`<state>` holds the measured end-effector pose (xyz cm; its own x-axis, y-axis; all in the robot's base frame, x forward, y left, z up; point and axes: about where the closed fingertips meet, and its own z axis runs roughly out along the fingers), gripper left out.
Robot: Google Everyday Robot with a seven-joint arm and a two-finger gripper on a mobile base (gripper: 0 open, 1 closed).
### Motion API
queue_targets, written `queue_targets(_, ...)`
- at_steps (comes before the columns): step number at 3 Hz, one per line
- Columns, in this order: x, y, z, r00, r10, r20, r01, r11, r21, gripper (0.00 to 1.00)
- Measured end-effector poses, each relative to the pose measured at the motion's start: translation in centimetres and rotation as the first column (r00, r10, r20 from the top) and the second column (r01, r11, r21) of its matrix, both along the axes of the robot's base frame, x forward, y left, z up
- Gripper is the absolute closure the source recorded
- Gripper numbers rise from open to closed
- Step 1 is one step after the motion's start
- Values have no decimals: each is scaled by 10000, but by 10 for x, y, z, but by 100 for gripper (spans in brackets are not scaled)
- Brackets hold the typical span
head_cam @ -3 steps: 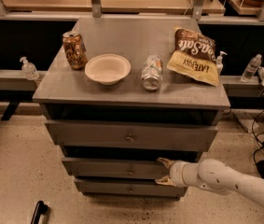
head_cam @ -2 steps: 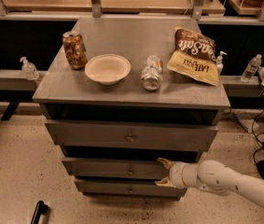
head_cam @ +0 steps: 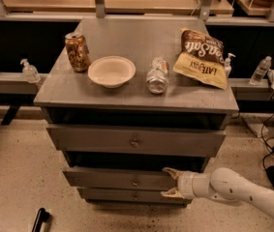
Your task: Open middle drawer
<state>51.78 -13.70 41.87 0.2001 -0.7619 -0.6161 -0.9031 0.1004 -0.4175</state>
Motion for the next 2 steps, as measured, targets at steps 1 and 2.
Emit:
queue_targets(1,0,0,1,10000,0,0,0,10000,0,51)
queue_targets(2,0,0,1,10000,1,0,-1,10000,1,53)
